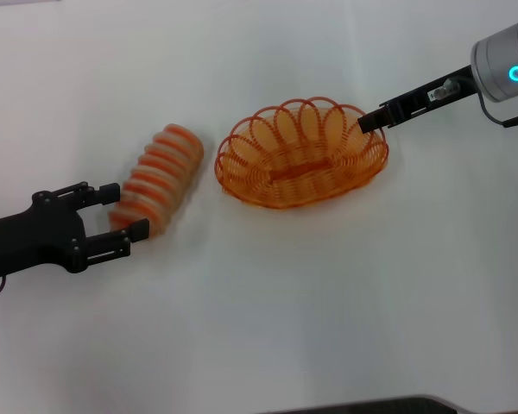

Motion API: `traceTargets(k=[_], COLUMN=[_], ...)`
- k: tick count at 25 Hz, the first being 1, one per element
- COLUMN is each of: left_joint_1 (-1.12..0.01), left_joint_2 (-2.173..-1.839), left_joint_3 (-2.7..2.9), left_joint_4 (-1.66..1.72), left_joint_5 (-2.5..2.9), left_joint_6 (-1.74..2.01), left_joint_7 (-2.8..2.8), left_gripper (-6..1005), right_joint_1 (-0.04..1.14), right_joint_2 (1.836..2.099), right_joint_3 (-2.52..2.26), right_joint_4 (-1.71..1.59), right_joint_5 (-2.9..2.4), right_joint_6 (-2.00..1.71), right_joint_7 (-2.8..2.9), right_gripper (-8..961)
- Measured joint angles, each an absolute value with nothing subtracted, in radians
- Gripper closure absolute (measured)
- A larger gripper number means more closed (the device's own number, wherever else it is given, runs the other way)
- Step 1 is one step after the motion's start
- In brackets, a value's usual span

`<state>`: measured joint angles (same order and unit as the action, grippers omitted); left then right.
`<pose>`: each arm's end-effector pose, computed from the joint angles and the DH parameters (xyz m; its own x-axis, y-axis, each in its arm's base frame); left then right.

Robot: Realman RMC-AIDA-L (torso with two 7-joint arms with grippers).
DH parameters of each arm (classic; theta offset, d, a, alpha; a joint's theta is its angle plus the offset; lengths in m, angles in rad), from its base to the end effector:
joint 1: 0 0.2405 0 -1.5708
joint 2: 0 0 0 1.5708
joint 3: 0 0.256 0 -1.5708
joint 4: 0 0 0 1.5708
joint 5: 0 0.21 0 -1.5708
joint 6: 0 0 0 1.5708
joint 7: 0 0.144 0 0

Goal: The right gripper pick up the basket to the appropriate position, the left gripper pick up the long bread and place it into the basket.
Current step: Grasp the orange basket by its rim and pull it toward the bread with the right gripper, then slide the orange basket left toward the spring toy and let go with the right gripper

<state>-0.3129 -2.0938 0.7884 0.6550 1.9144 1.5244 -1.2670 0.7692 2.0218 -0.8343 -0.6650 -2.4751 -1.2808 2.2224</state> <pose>-0.3129 0.2713 -0.0140 0.7679 0.3921 0.5065 0.5366 -0.8255 -0.1746 0.2557 0.3991 -0.0012 0.5768 -0.8048 -0.1398 -0.8013 -0.5242 -0.2883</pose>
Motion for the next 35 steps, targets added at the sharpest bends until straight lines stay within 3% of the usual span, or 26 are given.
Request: traceTargets(k=[4,9,25,35], left_joint_1=[-0.313,-0.313,-0.314,-0.316], left_joint_2=[-2.094,-2.094,-2.097,-2.098], left_joint_3=[0.788,0.788,0.788,0.789], left_joint_4=[0.655,0.655,0.672,0.678], left_joint_5=[1.914,1.914,1.913,1.914], left_joint_6=[1.525,1.524,1.501,1.495], left_joint_7=[-1.263,-1.259,-1.258,-1.258], left_gripper=[241,242,243,243], right_joint_1=[0.766,0.763,0.736,0.726], right_joint_2=[2.022,2.022,2.023,2.058], right_joint_3=[-0.831,-0.830,-0.825,-0.825], right_joint_4=[-0.670,-0.672,-0.736,-0.730], right_joint_5=[-2.473,-2.462,-2.392,-2.391], right_joint_6=[-1.283,-1.299,-1.375,-1.330], right_joint_7=[2.220,2.212,2.328,2.359], right_gripper=[868,903,900,899])
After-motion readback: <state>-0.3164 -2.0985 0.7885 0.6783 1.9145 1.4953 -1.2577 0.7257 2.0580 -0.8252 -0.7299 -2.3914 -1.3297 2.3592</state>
